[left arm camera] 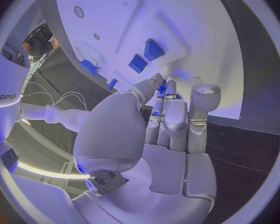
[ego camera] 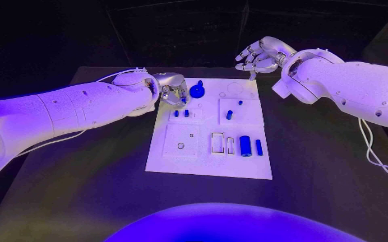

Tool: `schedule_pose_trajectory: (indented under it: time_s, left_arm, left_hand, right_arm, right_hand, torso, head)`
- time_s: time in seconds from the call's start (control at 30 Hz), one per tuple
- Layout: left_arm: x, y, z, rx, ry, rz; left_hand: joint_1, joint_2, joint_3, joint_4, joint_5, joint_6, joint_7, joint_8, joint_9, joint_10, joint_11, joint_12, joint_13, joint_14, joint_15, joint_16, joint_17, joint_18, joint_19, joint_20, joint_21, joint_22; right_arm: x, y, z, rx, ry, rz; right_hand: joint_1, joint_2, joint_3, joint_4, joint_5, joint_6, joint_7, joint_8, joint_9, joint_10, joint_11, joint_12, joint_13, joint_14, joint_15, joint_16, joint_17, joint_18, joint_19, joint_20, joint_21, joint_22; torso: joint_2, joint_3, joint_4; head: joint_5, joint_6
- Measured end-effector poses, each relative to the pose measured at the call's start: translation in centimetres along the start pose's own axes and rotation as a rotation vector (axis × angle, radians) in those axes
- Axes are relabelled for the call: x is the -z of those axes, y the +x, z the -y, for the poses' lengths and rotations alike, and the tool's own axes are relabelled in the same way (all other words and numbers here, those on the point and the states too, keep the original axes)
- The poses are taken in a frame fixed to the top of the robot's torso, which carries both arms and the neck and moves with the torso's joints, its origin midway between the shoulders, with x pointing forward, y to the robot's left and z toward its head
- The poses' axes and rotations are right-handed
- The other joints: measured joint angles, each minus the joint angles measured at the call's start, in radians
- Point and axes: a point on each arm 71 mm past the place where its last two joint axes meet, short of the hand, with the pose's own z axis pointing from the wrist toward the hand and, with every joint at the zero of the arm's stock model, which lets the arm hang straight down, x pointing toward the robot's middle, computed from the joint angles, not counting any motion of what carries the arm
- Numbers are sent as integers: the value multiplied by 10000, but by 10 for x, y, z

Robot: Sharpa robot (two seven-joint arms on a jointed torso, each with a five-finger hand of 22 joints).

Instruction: Assemble the parts on the task board

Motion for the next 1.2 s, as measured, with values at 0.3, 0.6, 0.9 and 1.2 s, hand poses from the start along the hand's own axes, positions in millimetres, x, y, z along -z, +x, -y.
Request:
schedule_pose_trajectory:
  time_s: [0.3,0.6,0.9,1.2]
  left_arm:
    - [0,0,0,0,11,20]
    - [0,0,0,1,8,35]
    - [0,0,1,3,19,46]
    - [0,0,1,7,38,44]
  left_hand:
    - [-39,-39,-53,0,1,-71,-1,1,3,0,0,0,8,0,0,0,48,0,0,0,0,51]
    - [-80,-79,-53,0,1,-128,14,1,3,0,0,45,28,0,0,42,113,0,29,-29,133,143]
    - [-80,-79,-108,-2,1,-146,0,1,3,0,0,45,37,0,0,80,122,1,29,-29,181,178]
    - [-82,-155,-107,-2,1,-215,-1,1,4,0,0,109,55,-1,0,80,144,0,65,7,180,202]
  right_arm:
    - [0,0,0,1,-3,15]
    - [0,0,0,2,-7,27]
    - [0,0,0,2,-7,31]
    - [0,0,0,3,0,35]
  right_hand:
    - [0,0,0,0,0,0,0,0,0,-37,37,0,1,0,0,0,0,0,0,0,0,0]
    - [0,0,0,0,0,-37,36,0,-8,-37,37,0,-8,0,0,0,1,1,0,0,-39,0]
    - [0,0,0,0,0,-37,36,0,-7,-36,36,0,-7,0,0,0,1,0,0,0,-39,0]
    - [0,0,0,0,0,-37,36,0,-7,-36,37,0,-7,0,0,0,1,0,0,0,-39,0]
  torso:
    - [1,-3,4]
    - [0,-3,8]
    - [1,-3,7]
    - [1,-5,7]
  head:
    - [-11,-17]
    - [-24,-31]
    - [-4,-38]
    - [3,-49]
